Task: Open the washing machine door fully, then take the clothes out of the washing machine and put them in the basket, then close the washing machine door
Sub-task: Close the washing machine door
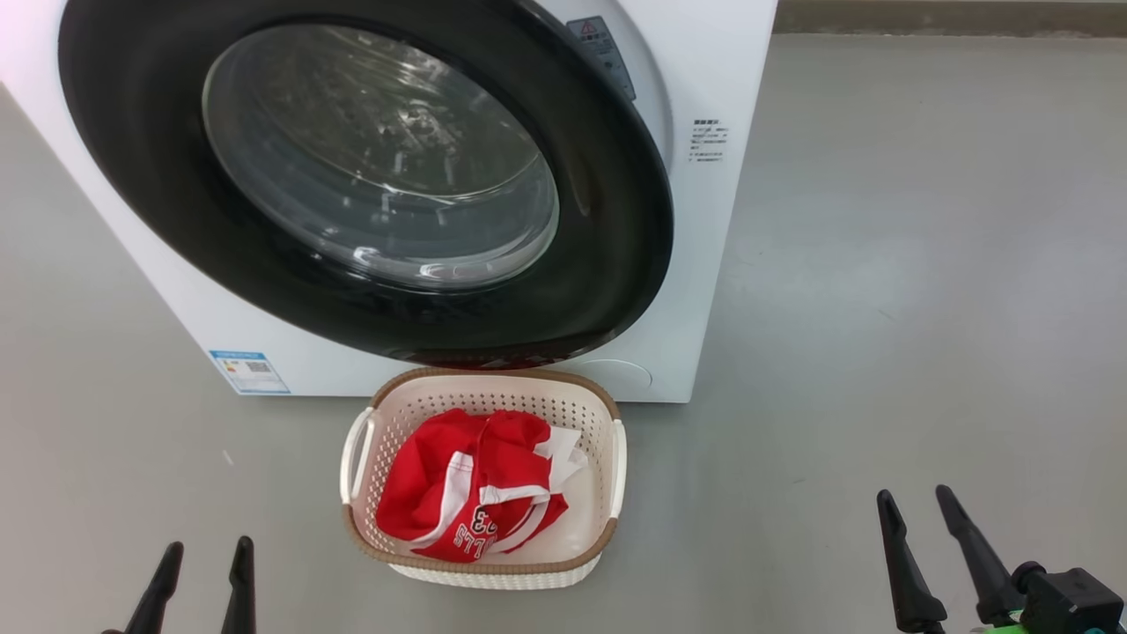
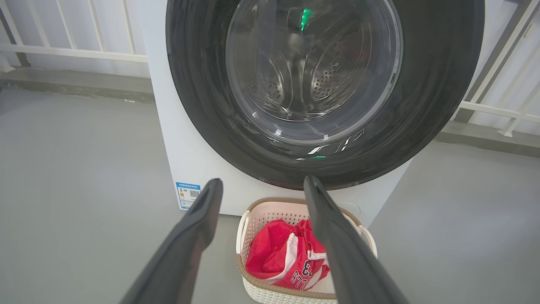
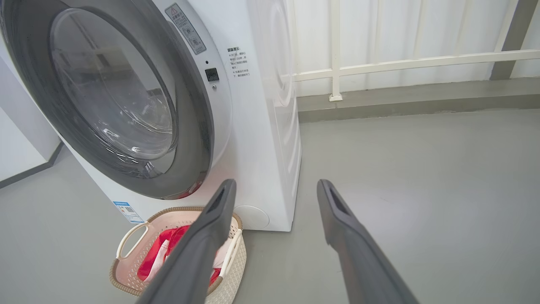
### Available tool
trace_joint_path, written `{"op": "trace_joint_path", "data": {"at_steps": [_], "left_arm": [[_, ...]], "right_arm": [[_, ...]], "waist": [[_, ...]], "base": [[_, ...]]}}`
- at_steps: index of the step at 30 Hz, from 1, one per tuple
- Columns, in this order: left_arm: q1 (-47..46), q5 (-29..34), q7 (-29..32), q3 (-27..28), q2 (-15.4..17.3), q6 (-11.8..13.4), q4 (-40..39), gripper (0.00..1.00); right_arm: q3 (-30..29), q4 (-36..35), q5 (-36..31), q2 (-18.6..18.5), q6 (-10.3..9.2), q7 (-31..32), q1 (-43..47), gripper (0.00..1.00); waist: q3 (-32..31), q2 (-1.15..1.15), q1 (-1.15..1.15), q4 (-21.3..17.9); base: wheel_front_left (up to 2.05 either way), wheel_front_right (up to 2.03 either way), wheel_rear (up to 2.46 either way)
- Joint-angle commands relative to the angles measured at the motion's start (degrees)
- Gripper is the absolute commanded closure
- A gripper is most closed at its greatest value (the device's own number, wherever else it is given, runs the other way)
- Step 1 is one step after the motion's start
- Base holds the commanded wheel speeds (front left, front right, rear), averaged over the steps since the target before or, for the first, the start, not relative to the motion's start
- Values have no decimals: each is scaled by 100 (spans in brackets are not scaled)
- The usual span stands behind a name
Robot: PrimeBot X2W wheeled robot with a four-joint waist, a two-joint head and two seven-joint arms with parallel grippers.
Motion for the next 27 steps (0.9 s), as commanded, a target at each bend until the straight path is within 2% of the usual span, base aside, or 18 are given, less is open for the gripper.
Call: {"op": "trace_joint_path", "data": {"at_steps": [1,2,4,15,27], "left_arm": [[-119,40,-46,169,42,-30,-161,0],[-128,53,-46,144,33,-30,-165,0],[-145,83,-46,111,10,-30,-183,0],[-349,130,-46,-63,-146,-30,-312,0],[-838,2,-46,-338,-260,-30,-381,0]], "right_arm": [[166,-157,6,-82,35,-37,-247,62],[179,-159,11,-81,35,-37,-273,81],[242,-161,5,-81,35,-37,-350,100],[738,7,-3,-81,35,-37,-1494,100],[944,566,-66,-81,35,-37,-2856,100]], "waist": [[19,0,0,41],[21,0,0,72],[37,0,0,125],[269,0,0,439],[900,0,0,831]], "base": [[0,0,0],[0,0,0],[0,0,0],[0,0,0],[0,0,0]]}}
